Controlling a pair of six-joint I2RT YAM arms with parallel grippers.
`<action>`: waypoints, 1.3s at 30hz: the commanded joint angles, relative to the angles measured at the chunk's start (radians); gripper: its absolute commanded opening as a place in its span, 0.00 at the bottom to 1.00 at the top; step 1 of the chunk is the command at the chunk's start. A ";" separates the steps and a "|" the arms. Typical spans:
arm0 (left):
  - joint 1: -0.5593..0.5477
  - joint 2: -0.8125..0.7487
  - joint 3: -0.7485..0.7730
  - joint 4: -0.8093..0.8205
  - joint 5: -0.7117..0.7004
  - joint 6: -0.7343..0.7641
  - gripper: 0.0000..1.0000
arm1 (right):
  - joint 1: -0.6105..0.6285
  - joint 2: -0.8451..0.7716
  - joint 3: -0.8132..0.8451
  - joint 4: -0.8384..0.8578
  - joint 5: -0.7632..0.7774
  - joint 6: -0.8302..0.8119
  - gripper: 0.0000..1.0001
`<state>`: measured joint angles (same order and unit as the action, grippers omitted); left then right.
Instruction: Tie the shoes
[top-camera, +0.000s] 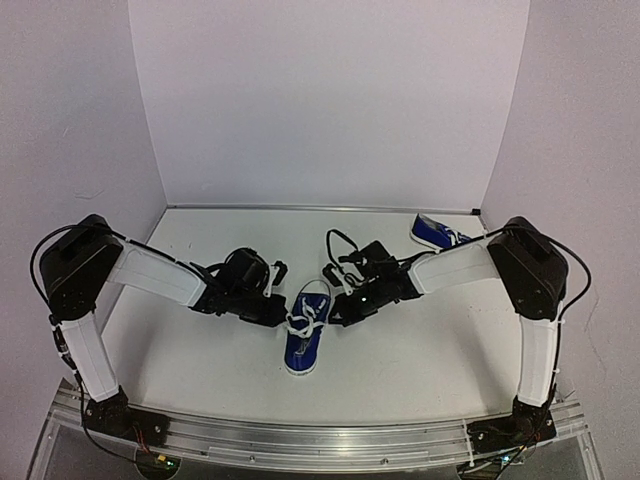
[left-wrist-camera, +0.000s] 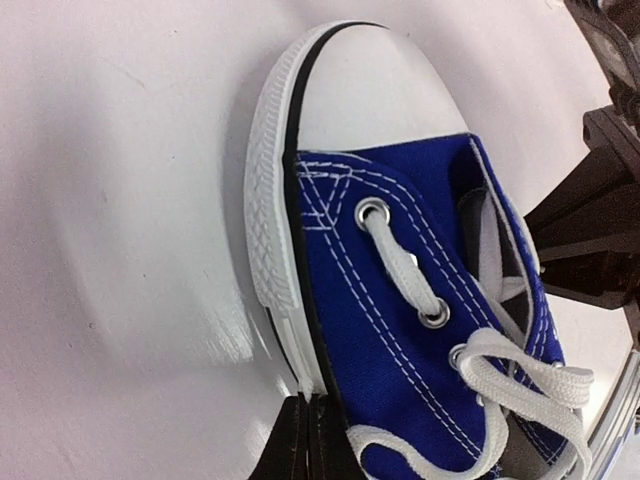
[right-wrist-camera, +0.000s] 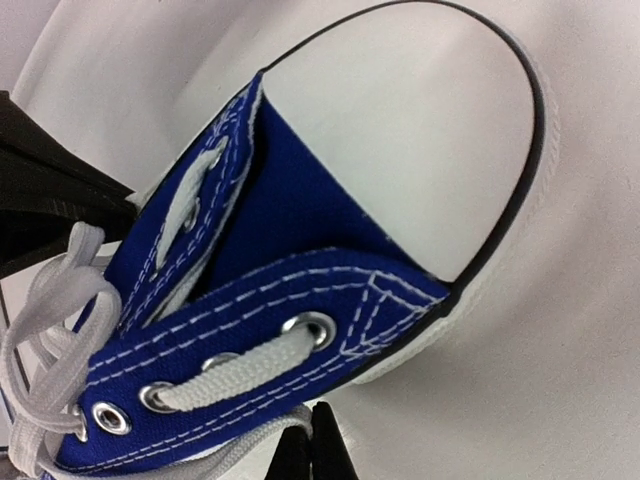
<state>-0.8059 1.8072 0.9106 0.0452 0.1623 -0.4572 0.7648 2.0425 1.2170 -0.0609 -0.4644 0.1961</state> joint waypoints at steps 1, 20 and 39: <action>0.074 -0.068 -0.044 0.090 0.052 -0.042 0.00 | -0.053 -0.085 -0.041 0.032 0.029 0.027 0.00; 0.213 -0.505 -0.007 -0.308 -0.307 -0.027 0.00 | -0.120 -0.751 -0.443 -0.071 0.293 0.328 0.00; 0.388 -0.529 -0.117 -0.496 -0.455 -0.248 0.00 | -0.120 -1.043 -0.711 -0.191 0.495 0.706 0.00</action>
<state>-0.4528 1.2785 0.8152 -0.3843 -0.2273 -0.6246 0.6430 1.0157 0.5456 -0.2282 -0.0171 0.8116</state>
